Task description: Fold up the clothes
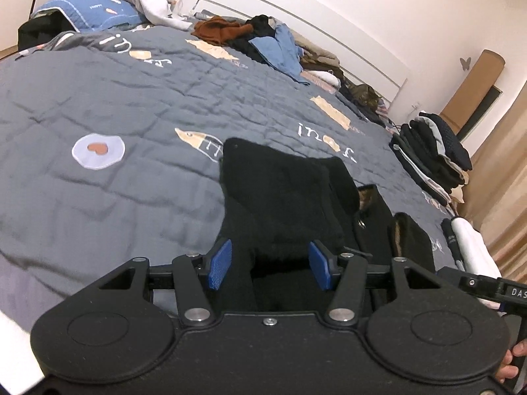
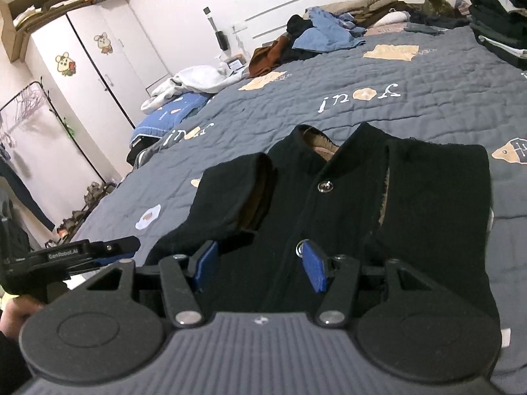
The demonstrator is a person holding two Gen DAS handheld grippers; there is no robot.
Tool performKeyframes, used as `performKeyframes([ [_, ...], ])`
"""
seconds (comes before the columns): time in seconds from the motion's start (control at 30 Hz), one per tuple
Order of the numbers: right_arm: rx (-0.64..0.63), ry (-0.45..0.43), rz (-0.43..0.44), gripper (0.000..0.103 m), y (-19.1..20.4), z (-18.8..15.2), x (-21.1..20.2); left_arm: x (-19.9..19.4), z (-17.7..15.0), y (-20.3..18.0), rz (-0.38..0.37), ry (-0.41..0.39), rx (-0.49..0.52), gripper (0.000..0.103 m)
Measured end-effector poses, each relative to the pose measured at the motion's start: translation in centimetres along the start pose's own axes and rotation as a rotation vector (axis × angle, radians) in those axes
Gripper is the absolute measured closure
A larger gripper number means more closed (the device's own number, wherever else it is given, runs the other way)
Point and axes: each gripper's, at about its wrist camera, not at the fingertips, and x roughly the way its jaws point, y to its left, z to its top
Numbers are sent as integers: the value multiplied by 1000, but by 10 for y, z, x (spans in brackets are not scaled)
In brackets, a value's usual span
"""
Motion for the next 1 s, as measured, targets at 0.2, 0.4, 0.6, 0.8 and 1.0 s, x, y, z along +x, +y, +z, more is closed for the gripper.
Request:
performKeyframes([
  [0.2,7,0,-3,46,-1,-14,-7,-5,-9,7,15,6,-17,46],
  [0.4,-12,8,-28,46,0,-23,-6,-4,-19,20,91,-30,-98,46],
  [0.6,-9,13,-31,46,-2,-26,-6,5,-21,24,104,-4,-117,46],
  [0.8,-14,29,-21,46,-1,-29,-1,14,-30,20,155,40,-51,47],
  [1.0,-36,61,-4,46,5,-33,5,28,-32,14,166,55,19,47],
])
